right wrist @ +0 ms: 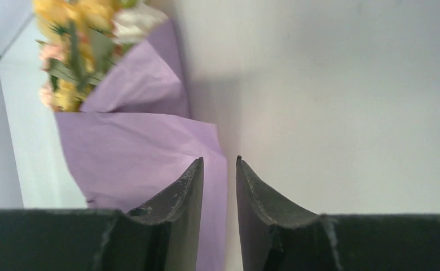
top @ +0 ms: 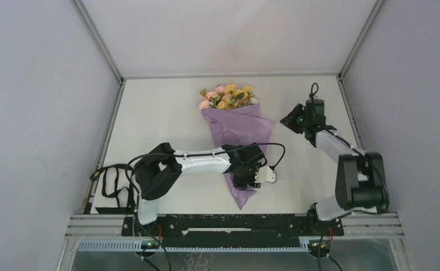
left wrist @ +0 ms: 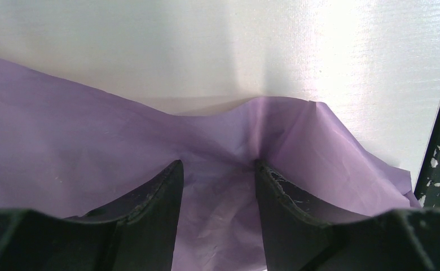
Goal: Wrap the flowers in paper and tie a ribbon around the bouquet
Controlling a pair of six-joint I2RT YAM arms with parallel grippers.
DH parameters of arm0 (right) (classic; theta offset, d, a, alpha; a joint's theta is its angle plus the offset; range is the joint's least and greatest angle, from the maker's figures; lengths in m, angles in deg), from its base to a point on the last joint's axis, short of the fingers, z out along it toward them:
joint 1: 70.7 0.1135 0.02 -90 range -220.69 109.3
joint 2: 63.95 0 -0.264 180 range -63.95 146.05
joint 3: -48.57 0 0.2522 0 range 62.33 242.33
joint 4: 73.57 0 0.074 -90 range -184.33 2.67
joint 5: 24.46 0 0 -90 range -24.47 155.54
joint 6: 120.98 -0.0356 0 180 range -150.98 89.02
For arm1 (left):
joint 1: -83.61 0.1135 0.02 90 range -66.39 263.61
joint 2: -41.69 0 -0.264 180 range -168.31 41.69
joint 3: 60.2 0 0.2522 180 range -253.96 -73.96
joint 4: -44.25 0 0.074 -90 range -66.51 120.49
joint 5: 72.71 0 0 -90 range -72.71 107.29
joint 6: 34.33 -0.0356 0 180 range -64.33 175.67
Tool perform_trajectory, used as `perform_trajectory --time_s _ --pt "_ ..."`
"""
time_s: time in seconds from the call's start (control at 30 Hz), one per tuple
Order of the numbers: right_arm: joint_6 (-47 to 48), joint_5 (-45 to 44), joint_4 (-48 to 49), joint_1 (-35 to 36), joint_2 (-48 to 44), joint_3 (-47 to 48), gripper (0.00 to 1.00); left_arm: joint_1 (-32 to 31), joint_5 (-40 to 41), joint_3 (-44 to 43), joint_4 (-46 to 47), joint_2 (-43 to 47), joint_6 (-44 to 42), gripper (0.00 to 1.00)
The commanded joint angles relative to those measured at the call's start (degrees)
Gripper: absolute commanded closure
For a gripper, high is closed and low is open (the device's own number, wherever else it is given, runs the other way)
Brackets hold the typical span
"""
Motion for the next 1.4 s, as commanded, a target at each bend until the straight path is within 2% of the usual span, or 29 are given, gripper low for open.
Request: perform_trajectory --time_s 0.0,0.13,0.2,0.23,0.27,0.33,0.43,0.6,0.9,1.37 --pt "5.2 -11.5 -10.6 0.5 -12.1 2.8 0.64 -1.1 1.2 3.7 -3.9 -3.4 -1.6 0.44" --pt "8.6 -14.2 -13.0 6.4 -17.5 1.7 0.64 -1.1 1.2 3.7 -3.9 -3.4 -1.8 0.45" --pt "10.6 -10.7 -10.9 11.0 -17.9 0.3 0.67 -1.1 1.2 3.7 -3.9 -3.4 -1.7 0.45" --pt "10.9 -6.3 -9.2 12.6 -17.3 -0.8 0.68 -1.1 1.2 3.7 -3.9 -3.4 -1.7 0.44" --pt "10.5 -0.4 -6.6 13.9 -16.1 -1.9 0.7 -1.1 1.1 3.7 -3.9 -3.3 -1.7 0.45" --pt "9.3 5.6 -3.3 15.3 -11.5 -2.9 0.77 -1.1 1.1 3.8 -3.8 -3.3 -1.7 0.45" --pt "8.2 9.0 1.7 17.0 -5.6 -3.3 0.84 -1.1 1.1 4.0 -3.7 -3.3 -1.7 0.44" --pt "5.1 12.9 9.5 16.5 3.3 -3.2 0.88 -1.1 1.2 4.3 -3.5 -3.0 -1.7 0.44" --pt "0.4 11.3 15.1 15.1 16.3 -3.3 0.92 -1.9 -0.2 -0.1 -10.7 1.6 -2.2 0.41" --pt "-0.1 7.2 10.9 15.6 17.0 -0.6 0.93 -11.5 -0.1 2.8 -18.2 8.1 -2.3 0.34"
